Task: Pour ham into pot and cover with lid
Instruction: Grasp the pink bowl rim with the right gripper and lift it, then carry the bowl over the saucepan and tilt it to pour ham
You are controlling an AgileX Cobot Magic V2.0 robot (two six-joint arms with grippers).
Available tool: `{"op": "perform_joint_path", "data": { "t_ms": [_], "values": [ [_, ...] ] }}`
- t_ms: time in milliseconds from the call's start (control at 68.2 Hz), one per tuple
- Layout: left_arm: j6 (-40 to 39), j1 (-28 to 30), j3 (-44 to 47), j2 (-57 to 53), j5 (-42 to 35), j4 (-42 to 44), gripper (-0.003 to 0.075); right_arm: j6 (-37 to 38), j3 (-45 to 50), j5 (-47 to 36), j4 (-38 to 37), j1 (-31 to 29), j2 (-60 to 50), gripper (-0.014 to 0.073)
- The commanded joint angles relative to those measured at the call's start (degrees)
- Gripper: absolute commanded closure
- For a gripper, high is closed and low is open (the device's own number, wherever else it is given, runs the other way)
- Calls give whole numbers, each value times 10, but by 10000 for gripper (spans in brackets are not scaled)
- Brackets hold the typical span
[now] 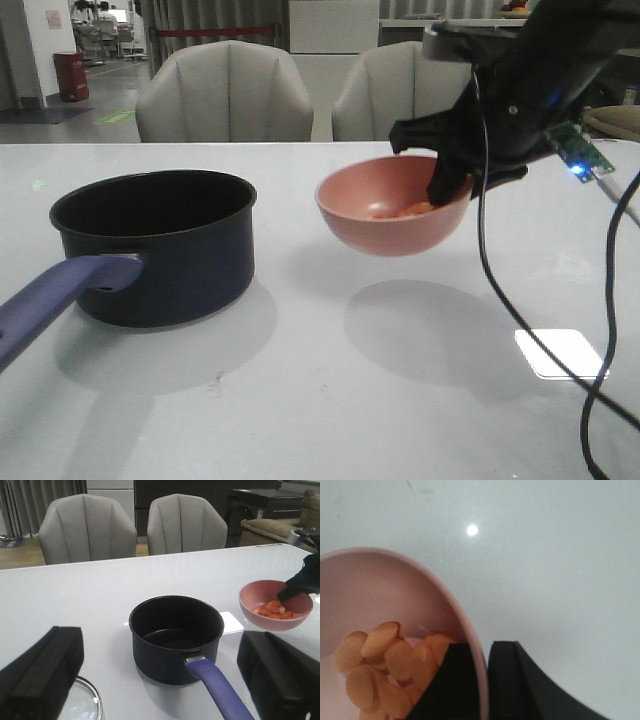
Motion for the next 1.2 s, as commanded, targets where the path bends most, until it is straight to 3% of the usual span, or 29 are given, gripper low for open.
{"op": "perform_joint_path", "data": {
  "t_ms": [0,235,410,586,792,836,923,1187],
  "values": [
    [0,-5,-15,6,-46,-3,62,-6,-39,-26,20,6,-45,459],
    [0,-5,-15,6,-46,-3,62,-82,-139,21,15,93,-28,459],
    [0,-5,-15,6,-46,-3,62,-88,-206,-41,13,156,12,459],
    [0,-5,-15,6,-46,-3,62,-88,-183,-236,12,182,29,459],
    [0,-5,-15,6,-46,-3,62,-127,-83,-555,9,190,37,459],
    [0,-5,-15,6,-46,-3,62,-156,-65,-618,9,190,46,459],
    [0,-5,-15,6,-46,-3,62,-220,-50,-668,6,190,58,459],
    [0,-5,-15,6,-46,-3,62,-524,-49,-711,-2,225,85,459]
  ]
}}
